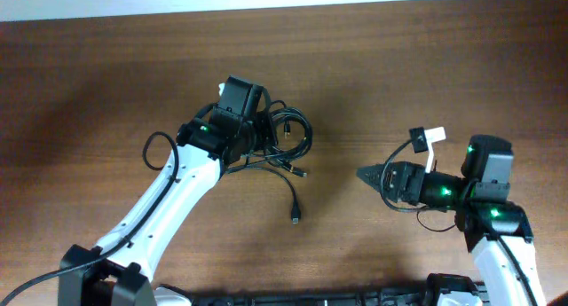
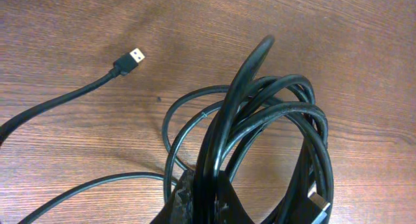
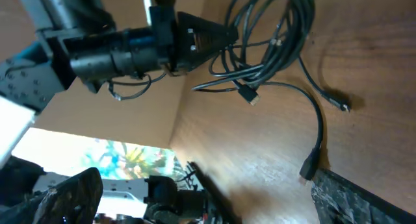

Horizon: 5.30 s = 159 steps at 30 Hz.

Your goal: Untangle cables

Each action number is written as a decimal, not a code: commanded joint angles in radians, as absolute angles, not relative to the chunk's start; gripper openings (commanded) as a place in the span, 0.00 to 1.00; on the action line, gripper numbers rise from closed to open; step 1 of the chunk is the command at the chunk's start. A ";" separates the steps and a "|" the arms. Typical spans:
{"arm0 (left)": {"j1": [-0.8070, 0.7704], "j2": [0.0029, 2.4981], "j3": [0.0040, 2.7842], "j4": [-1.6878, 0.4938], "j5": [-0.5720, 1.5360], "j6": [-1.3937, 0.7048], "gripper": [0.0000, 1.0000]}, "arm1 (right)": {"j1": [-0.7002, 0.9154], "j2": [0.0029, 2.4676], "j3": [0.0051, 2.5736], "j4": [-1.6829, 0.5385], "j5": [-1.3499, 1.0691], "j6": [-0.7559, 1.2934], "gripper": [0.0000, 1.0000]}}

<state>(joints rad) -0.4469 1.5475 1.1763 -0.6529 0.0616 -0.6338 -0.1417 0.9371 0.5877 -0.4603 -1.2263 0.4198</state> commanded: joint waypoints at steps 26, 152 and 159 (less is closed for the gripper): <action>-0.452 1.347 1.198 -0.680 0.112 -0.366 0.00 | 0.127 1.026 0.593 -0.249 -1.034 0.603 0.21; -0.206 1.531 1.164 -0.559 0.670 -0.147 0.74 | 0.470 1.191 0.595 0.194 -0.748 0.406 0.07; -0.110 1.496 1.164 -0.577 0.970 0.059 0.74 | 0.469 1.191 0.595 0.195 -0.746 0.749 0.04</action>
<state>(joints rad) -0.1028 1.5234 1.1564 -0.5617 0.7429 -0.1261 0.4683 1.2034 0.5850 0.1844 -0.7448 0.6041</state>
